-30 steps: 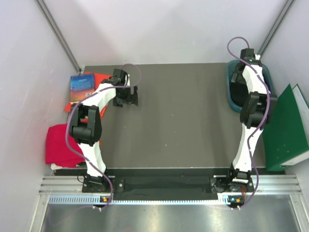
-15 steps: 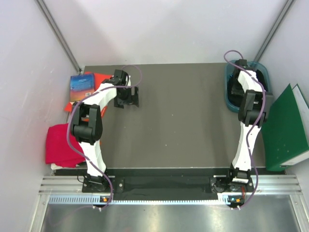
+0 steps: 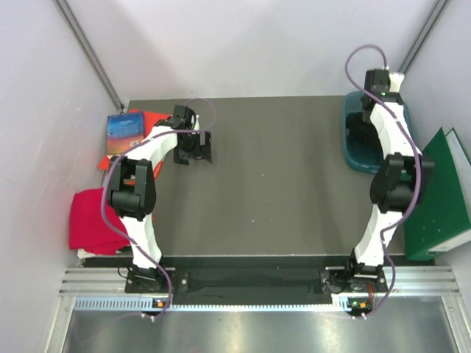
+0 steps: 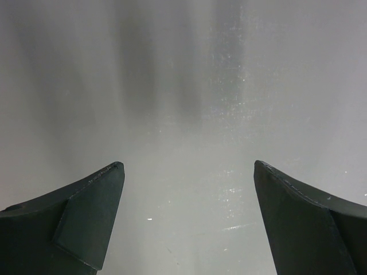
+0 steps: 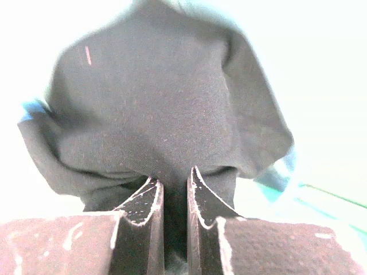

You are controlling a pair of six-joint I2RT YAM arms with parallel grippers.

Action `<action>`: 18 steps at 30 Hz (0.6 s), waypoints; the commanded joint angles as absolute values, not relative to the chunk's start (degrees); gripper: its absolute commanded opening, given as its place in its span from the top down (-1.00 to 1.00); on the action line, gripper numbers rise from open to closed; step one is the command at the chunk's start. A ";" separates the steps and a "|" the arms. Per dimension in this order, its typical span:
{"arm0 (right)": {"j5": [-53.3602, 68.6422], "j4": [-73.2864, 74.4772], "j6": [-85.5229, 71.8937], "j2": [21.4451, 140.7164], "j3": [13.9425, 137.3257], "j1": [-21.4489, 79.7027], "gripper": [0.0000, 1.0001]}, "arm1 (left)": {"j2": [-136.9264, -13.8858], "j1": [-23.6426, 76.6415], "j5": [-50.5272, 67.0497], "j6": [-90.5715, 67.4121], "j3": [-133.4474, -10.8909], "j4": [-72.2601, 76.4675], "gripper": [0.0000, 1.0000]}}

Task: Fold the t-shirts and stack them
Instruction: Grab crumpled tshirt from bin with the right arm, then move the tshirt to the center of the board

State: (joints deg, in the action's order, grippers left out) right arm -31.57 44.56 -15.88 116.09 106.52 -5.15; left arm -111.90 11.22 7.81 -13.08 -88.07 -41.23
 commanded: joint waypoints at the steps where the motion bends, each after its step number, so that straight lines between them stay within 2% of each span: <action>1: -35.51 29.64 -8.72 102.75 111.43 -0.44 1.00 | -107.41 11.34 8.70 -13.18 -87.63 -41.57 -0.98; 6: -25.44 32.51 1.56 104.24 117.86 13.34 1.00 | -105.12 11.34 5.37 -13.71 -87.28 -41.22 -0.98; 11: -14.95 37.69 -4.27 102.48 111.89 25.02 1.00 | -103.19 11.34 2.20 -14.59 -87.36 -41.31 -0.98; 17: 3.04 42.79 -8.78 100.90 93.63 32.50 1.00 | -101.34 11.34 0.53 -15.91 -86.92 -41.84 -0.98; 18: 3.51 43.67 -9.49 100.81 89.86 33.22 0.86 | -100.99 11.34 0.61 -15.91 -86.75 -41.75 -0.98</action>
